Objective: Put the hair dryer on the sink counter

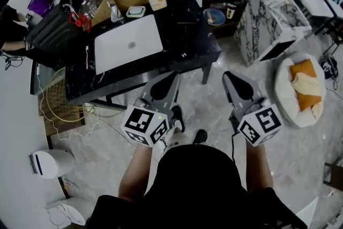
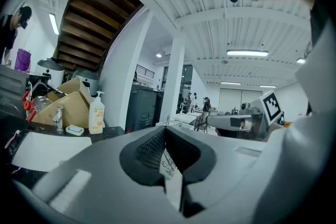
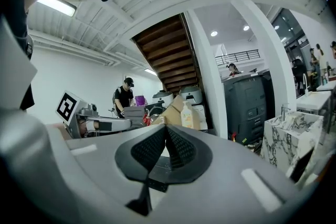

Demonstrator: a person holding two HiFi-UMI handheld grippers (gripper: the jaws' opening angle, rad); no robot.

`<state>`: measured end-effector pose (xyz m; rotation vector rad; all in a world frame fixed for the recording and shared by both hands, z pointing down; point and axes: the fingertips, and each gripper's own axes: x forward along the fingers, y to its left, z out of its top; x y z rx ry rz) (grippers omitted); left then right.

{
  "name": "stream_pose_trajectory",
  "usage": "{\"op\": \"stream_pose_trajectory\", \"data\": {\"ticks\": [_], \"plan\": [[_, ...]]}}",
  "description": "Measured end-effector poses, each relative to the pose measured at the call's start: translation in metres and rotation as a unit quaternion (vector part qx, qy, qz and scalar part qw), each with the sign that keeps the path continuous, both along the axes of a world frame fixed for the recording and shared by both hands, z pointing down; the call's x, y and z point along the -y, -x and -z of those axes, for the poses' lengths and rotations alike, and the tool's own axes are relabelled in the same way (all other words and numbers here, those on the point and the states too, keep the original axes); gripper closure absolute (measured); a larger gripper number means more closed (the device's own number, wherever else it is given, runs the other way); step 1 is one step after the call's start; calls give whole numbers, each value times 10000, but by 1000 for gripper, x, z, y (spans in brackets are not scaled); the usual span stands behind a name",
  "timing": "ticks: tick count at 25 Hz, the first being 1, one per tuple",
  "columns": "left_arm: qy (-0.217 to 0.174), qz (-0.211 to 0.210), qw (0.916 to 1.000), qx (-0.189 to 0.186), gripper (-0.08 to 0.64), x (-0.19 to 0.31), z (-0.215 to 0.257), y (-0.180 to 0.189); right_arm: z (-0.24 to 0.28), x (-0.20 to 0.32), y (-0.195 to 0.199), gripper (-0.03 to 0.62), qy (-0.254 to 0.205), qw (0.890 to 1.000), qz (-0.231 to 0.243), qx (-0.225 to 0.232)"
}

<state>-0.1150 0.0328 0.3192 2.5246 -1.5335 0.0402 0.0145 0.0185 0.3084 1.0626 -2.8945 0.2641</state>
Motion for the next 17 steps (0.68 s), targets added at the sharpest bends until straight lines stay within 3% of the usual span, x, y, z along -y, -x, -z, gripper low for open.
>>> {"op": "stream_pose_trajectory", "data": {"ticks": [17], "plan": [[54,20,10000,81,560,-11,-4,-2,-7,-14,-6,583,4,10000,-7,-17]]}}
